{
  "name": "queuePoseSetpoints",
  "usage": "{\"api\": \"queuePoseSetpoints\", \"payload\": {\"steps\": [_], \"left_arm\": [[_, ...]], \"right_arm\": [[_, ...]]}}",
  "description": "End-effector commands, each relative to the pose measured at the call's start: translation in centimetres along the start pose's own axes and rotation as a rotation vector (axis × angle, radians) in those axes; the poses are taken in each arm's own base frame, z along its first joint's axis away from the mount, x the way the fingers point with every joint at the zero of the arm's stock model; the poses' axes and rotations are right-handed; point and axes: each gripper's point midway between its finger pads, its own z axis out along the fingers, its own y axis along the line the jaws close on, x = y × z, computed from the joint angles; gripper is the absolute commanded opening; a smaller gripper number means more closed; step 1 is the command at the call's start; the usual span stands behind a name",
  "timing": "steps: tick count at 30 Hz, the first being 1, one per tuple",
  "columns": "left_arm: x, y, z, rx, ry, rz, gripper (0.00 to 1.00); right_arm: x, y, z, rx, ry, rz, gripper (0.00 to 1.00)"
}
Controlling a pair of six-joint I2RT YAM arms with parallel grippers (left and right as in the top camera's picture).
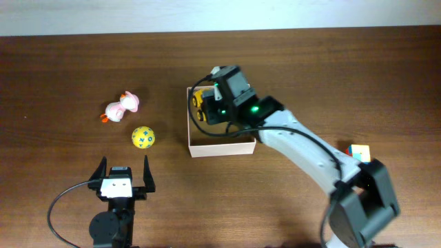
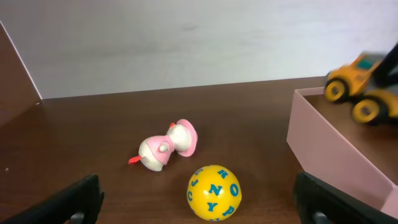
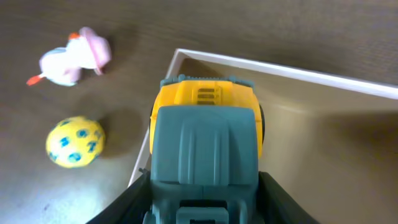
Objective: Pack container
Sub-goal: 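Carry the held truck left over the open box, then lower the truck into the box with the right gripper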
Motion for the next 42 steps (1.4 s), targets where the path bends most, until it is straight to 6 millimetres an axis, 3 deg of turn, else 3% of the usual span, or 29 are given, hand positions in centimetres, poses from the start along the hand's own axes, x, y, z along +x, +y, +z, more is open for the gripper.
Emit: {"api": "queuePoseSetpoints", "payload": {"steps": [1, 5, 14, 27, 42], "left_arm": [[0.1, 0.0, 0.0, 0.003, 0.0, 0.016, 0.99], [0.1, 0.0, 0.0, 0.003, 0.0, 0.016, 0.99], [0.1, 0.0, 0.0, 0.003, 0.0, 0.016, 0.99], [0.1, 0.0, 0.0, 0.003, 0.0, 0.016, 0.99], [0.1, 0.0, 0.0, 0.003, 0.0, 0.016, 0.99]], "right_arm": [[-0.4, -0.5, 1.7, 0.072, -0.041, 0.084, 0.43], [0.0, -1.1, 3.0, 0.096, -0.039, 0.108, 0.44], [-0.2, -2.4, 3.9, 0.161, -0.065, 0.11, 0.45], [0.0, -2.1, 4.1, 0.144, -0.058, 0.117, 0.45], [0.9, 0.1, 4.5, 0.111, -0.047, 0.086, 0.45]]}}
